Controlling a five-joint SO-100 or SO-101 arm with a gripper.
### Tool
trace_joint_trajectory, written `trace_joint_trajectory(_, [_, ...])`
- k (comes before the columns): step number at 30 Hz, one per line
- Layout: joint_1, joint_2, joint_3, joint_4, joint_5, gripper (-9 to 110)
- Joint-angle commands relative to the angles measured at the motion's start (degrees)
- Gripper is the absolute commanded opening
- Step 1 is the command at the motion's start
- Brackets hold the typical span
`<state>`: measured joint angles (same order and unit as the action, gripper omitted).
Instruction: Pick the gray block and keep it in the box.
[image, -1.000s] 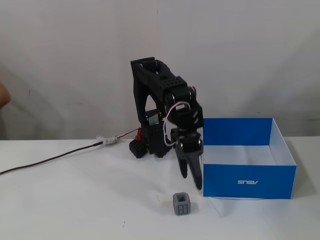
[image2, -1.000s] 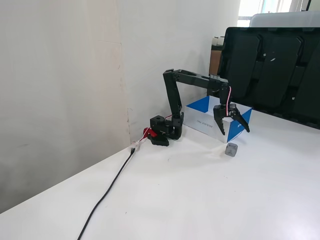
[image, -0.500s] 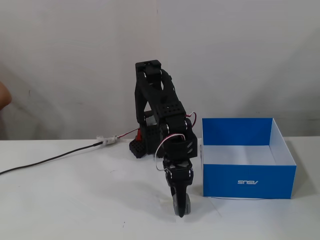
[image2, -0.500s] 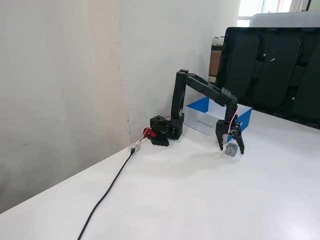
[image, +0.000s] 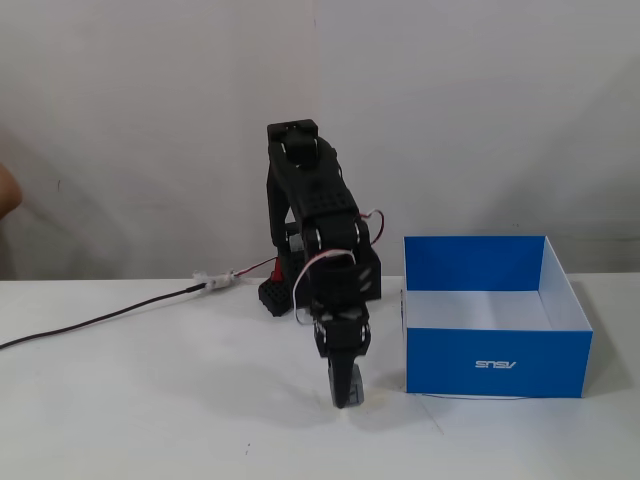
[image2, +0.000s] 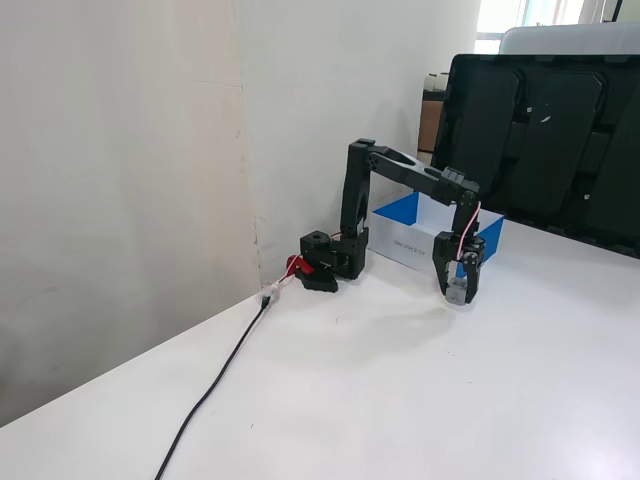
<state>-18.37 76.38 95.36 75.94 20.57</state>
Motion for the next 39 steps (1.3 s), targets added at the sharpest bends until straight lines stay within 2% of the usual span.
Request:
trace_joint_trajectory(1, [0.6, 10.9, -5.5, 2.1, -0.7, 0])
trace_joint_trajectory(9, [-4.6, 29.4, -7.9, 10.6, -0.8, 0])
trace_joint_trajectory(14, [-12.7, 38.1, -10.2, 15.3, 0.0, 0])
trace_joint_trajectory(23, [-30.6, 44.8, -9.9, 13.6, 0.2, 0])
trace_joint_trajectory(28, [-41.7, 42.6, -10.8, 7.6, 0.2, 0])
trace_joint_trajectory(32, [-51.4, 34.1, -12.3, 2.1, 0.2, 0])
trace_joint_trajectory(39, [-54.9, 24.1, -13.0, -0.6, 0.2, 2])
